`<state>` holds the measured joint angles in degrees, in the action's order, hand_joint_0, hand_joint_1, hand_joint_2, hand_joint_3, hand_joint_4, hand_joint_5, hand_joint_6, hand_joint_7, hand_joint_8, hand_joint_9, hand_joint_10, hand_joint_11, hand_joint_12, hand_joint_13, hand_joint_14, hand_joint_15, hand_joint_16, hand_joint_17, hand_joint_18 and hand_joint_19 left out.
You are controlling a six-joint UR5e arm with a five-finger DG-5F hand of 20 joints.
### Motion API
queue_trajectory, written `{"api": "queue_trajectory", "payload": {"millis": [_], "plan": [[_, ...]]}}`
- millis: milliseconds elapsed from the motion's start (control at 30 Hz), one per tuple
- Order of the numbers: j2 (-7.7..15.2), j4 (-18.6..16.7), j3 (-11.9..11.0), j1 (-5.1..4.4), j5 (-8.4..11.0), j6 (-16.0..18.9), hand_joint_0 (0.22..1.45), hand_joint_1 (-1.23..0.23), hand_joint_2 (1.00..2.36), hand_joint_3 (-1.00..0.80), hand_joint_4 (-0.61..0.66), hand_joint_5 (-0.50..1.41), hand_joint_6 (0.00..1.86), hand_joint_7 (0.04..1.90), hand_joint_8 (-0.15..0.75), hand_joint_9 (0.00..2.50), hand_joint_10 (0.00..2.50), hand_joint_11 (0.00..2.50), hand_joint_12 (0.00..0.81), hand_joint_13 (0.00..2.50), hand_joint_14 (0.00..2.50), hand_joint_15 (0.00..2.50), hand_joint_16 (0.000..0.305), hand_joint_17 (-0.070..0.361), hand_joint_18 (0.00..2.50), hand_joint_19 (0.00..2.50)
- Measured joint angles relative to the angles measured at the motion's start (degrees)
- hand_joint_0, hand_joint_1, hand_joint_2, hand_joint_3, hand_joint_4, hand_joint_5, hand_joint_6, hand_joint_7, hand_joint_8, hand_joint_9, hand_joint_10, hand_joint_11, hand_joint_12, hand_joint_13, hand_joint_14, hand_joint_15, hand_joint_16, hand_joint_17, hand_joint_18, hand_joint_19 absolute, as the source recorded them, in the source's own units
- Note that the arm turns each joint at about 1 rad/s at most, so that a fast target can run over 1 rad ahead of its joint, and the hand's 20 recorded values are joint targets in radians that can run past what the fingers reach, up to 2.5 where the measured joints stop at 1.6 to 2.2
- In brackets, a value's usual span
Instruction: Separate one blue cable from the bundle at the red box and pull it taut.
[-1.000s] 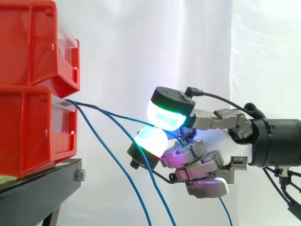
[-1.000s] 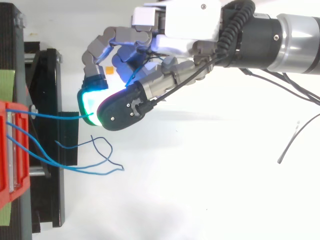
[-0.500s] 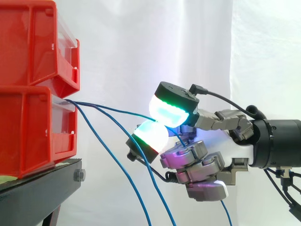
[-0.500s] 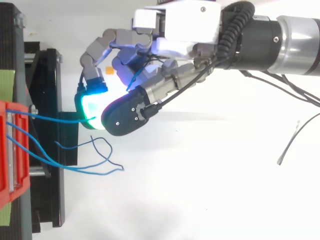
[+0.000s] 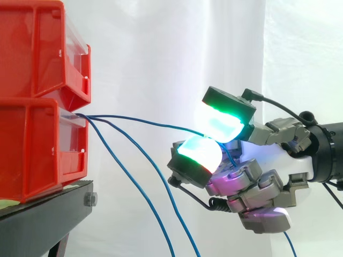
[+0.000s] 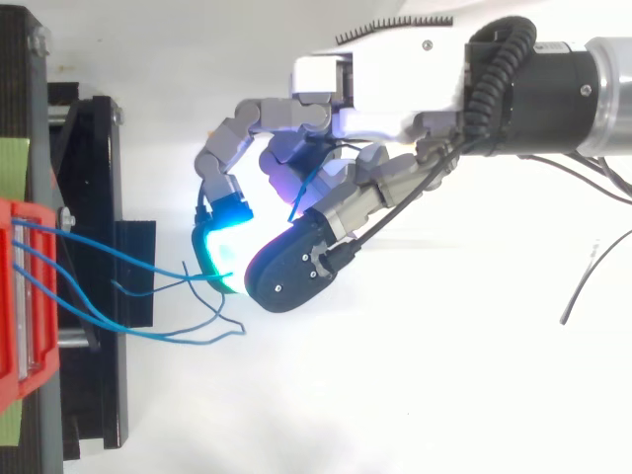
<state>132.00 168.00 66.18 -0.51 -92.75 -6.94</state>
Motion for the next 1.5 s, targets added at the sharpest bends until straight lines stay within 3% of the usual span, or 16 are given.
{"api": "queue_trajectory", "payload": {"millis": [233, 467, 733, 933, 1100, 1233, 1333, 1400, 1500], "plan": [[-0.1, 0.6, 0.0, -0.06, -0.06, 0.7, 0.91, -0.79, 1.01, -0.43, -0.3, -0.18, 0.96, 1.41, 0.307, 0.75, 2.5, 1.62, 0.445, 1.14, 2.5, 1.38, 0.049, 0.11, 1.26, 0.47], [-0.1, 2.7, 0.1, -0.04, -0.38, 1.9, 0.92, -0.79, 1.0, -0.44, -0.33, -0.18, 0.97, 1.4, 0.306, 0.75, 2.5, 1.66, 0.433, 1.13, 2.5, 1.39, 0.049, 0.109, 1.24, 0.45], [-0.3, 3.8, 0.1, 0.33, -3.41, 2.0, 0.91, -0.8, 1.01, -0.41, -0.3, -0.18, 0.97, 1.39, 0.312, 0.76, 2.5, 1.64, 0.44, 1.14, 2.5, 1.37, 0.049, 0.111, 1.25, 0.46], [-1.2, 4.2, 1.0, 0.48, -4.12, 1.8, 0.91, -0.8, 1.01, -0.4, -0.29, -0.18, 0.97, 1.39, 0.313, 0.77, 2.5, 1.63, 0.437, 1.15, 2.5, 1.36, 0.049, 0.11, 1.25, 0.45], [-4.5, 3.3, 5.6, 0.27, -3.4, 1.9, 0.91, -0.8, 1.01, -0.4, -0.29, -0.18, 0.97, 1.39, 0.313, 0.77, 2.5, 1.64, 0.441, 1.15, 2.5, 1.39, 0.049, 0.11, 1.25, 0.47], [-8.9, -1.0, 11.5, -0.16, 0.49, 1.9, 0.91, -0.81, 1.01, -0.39, -0.28, -0.18, 0.97, 1.38, 0.32, 0.77, 2.5, 1.64, 0.438, 1.15, 2.5, 1.36, 0.049, 0.11, 1.25, 0.48], [-11.0, -3.6, 15.9, -0.43, 3.01, 1.9, 0.91, -0.81, 1.01, -0.39, -0.28, -0.18, 0.97, 1.39, 0.32, 0.77, 2.5, 1.64, 0.438, 1.15, 2.5, 1.36, 0.049, 0.109, 1.25, 0.48], [-11.7, -4.3, 18.2, -0.6, 3.9, 1.9, 0.91, -0.81, 1.01, -0.39, -0.28, -0.18, 0.97, 1.39, 0.314, 0.77, 2.5, 1.65, 0.439, 1.15, 2.5, 1.37, 0.048, 0.108, 1.25, 0.47], [-12.1, -4.6, 19.6, -0.82, 4.32, 1.7, 0.91, -0.81, 1.01, -0.39, -0.28, -0.18, 0.97, 1.39, 0.314, 0.77, 2.5, 1.65, 0.438, 1.15, 2.5, 1.37, 0.048, 0.108, 1.25, 0.47]]}}
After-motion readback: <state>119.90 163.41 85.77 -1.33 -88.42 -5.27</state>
